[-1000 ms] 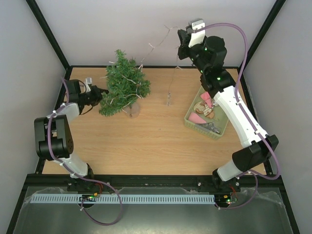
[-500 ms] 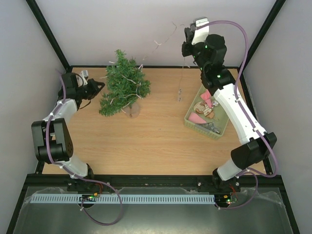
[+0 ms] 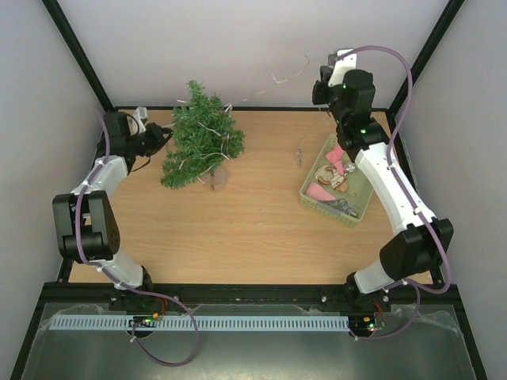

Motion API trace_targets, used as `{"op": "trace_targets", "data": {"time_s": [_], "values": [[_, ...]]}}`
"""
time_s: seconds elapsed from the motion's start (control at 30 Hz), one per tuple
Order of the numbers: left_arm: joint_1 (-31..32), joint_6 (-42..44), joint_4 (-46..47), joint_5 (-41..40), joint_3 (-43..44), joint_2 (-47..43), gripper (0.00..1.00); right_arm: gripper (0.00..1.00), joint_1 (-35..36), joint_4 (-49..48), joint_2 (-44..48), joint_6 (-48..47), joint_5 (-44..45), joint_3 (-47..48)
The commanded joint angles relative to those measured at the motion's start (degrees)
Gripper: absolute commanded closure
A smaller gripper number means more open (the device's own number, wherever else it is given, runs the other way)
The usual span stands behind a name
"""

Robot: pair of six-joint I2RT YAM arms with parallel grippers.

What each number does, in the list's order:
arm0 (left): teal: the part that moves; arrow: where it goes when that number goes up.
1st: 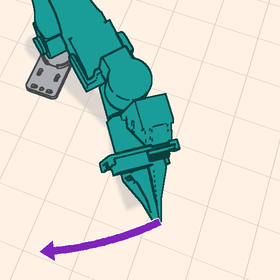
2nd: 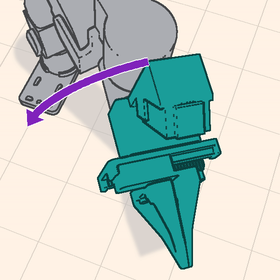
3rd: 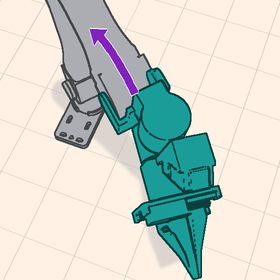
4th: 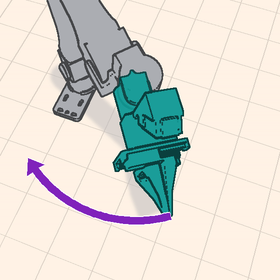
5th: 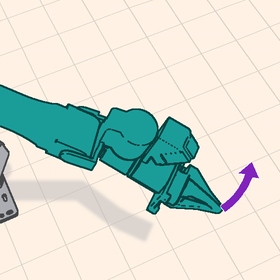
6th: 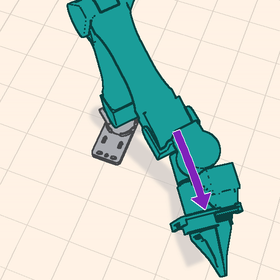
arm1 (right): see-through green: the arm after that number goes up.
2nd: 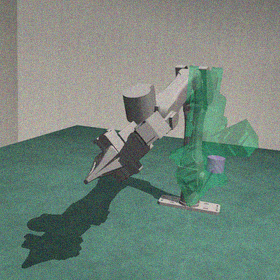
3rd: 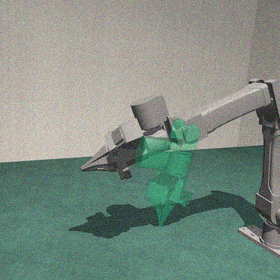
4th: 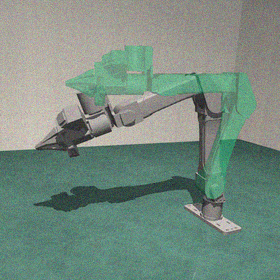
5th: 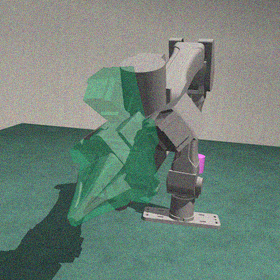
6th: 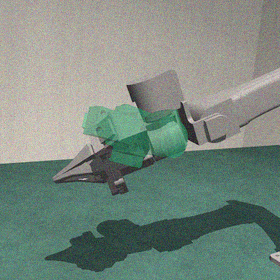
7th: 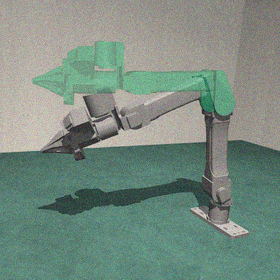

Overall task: Decorate the small christmas tree
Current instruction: Wrap the decoration item around the Christmas tree.

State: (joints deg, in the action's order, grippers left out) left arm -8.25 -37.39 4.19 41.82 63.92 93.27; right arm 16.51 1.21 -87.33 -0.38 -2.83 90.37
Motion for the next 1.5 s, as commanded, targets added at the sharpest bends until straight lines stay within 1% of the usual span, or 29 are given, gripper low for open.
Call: {"op": "trace_targets", "data": {"time_s": [0.0,0.13,0.17,0.27,0.33,0.43,0.53,0.6,0.7,0.8,0.87,1.13,1.3,1.4,1.47], "values": [[0.58,1.85,-2.44,1.51,2.78,1.46,0.91,0.98,-0.70,-0.28,4.58,1.92,0.52,-3.93],[0.60,2.46,-4.26,1.02,3.59,0.74,0.81,0.98,-2.44,0.12,6.36,2.80,0.09,-6.33],[0.60,2.49,-4.48,0.72,3.54,0.42,0.80,0.98,-2.79,0.04,6.77,2.77,0.04,-6.87],[0.60,2.23,-4.34,0.94,3.05,-0.55,0.80,0.98,-3.14,-0.14,8.02,2.80,-0.84,-8.38],[0.60,1.98,-4.08,1.29,2.57,-0.93,0.83,0.98,-3.14,0.26,8.81,2.88,-1.53,-9.07],[0.60,1.74,-3.98,1.31,1.88,-1.45,0.83,0.98,-3.07,0.84,10.64,3.00,-2.00,-10.63],[0.52,1.68,-4.82,0.14,1.76,-2.41,0.76,0.98,-3.15,2.58,12.59,3.25,-0.66,-11.60],[0.43,1.20,-5.62,-1.63,1.68,-3.36,0.69,0.98,-3.12,4.28,13.71,3.50,0.93,-12.11],[0.19,-1.98,-5.86,-5.42,0.41,-5.11,0.61,0.98,-3.14,5.31,15.87,4.48,0.43,-14.06],[-0.53,-5.81,-4.43,-7.16,-1.76,-6.70,0.60,0.98,-3.13,7.29,18.30,5.25,-1.07,-15.88],[-0.99,-6.77,-4.61,-8.15,-2.57,-7.48,0.59,0.98,-3.14,8.31,20.11,5.65,-1.66,-17.61],[-2.33,-3.32,-11.80,-14.45,-3.98,-10.84,0.55,0.98,-3.15,14.75,23.63,6.12,-4.51,-21.23],[-2.38,-2.57,-16.33,-18.64,-7.85,-15.12,0.51,0.98,-3.04,17.79,26.18,6.50,-5.19,-25.01],[-2.34,-2.49,-16.45,-18.81,-11.30,-18.87,0.50,0.98,-2.77,19.42,28.32,6.53,-8.39,-26.86],[-2.36,-2.36,-16.41,-17.14,-13.41,-20.94,0.50,0.98,-1.76,19.65,29.77,6.27,-12.11,-28.43]]}}
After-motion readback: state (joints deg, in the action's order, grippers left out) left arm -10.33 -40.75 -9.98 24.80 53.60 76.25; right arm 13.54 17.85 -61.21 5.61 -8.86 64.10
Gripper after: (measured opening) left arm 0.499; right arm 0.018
